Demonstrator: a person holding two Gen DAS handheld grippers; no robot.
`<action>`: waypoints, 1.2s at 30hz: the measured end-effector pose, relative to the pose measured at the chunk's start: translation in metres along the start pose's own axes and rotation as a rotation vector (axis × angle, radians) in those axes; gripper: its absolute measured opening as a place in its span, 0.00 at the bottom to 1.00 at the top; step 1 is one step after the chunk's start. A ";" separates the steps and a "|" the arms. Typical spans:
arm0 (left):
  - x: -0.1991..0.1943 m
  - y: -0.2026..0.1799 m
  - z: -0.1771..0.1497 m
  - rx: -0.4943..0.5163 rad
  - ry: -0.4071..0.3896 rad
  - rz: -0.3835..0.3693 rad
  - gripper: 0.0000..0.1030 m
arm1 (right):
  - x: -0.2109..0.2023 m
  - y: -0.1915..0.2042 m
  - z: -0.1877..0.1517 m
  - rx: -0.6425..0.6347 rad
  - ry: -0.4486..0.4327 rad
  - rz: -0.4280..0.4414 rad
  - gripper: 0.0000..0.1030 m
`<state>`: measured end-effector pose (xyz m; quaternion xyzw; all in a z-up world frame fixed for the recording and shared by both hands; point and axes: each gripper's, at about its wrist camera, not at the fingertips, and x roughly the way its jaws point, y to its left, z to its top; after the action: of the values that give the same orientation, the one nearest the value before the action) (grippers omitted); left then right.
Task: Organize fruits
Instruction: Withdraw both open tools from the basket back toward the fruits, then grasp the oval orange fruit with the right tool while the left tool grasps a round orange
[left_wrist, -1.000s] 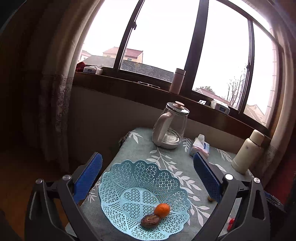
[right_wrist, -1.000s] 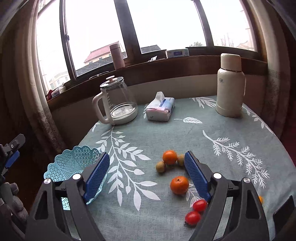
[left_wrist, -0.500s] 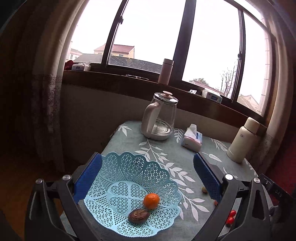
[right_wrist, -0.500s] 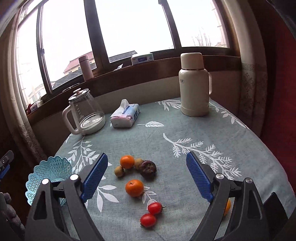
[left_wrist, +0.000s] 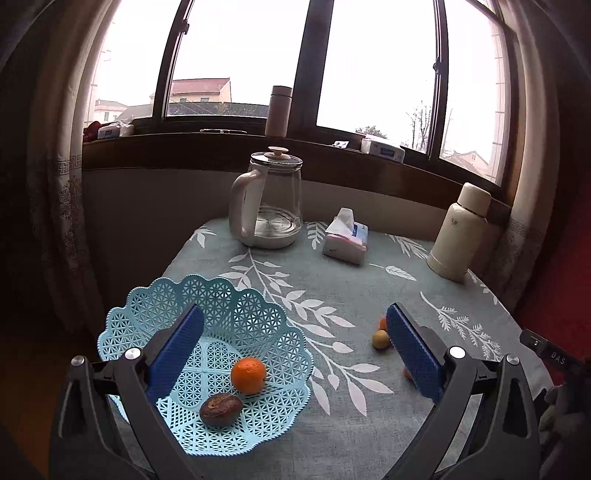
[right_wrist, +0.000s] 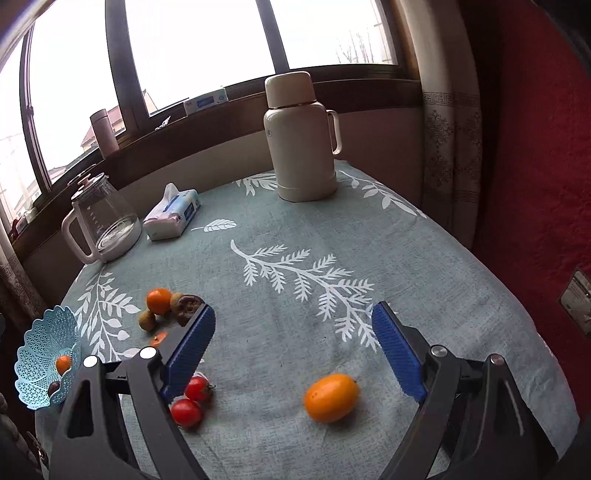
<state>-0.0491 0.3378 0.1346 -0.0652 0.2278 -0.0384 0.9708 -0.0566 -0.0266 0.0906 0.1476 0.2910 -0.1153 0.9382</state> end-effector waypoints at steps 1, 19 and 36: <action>0.001 -0.005 -0.002 0.010 0.005 -0.007 0.97 | 0.002 -0.004 -0.003 0.002 0.014 -0.004 0.84; 0.015 -0.030 -0.016 0.047 0.057 -0.036 0.97 | 0.043 -0.015 -0.054 -0.138 0.257 -0.016 0.73; 0.025 -0.037 -0.031 0.057 0.123 0.007 0.97 | 0.057 -0.018 -0.051 -0.176 0.288 0.011 0.43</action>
<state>-0.0424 0.2954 0.1016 -0.0341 0.2860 -0.0455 0.9566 -0.0426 -0.0330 0.0136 0.0817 0.4308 -0.0618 0.8966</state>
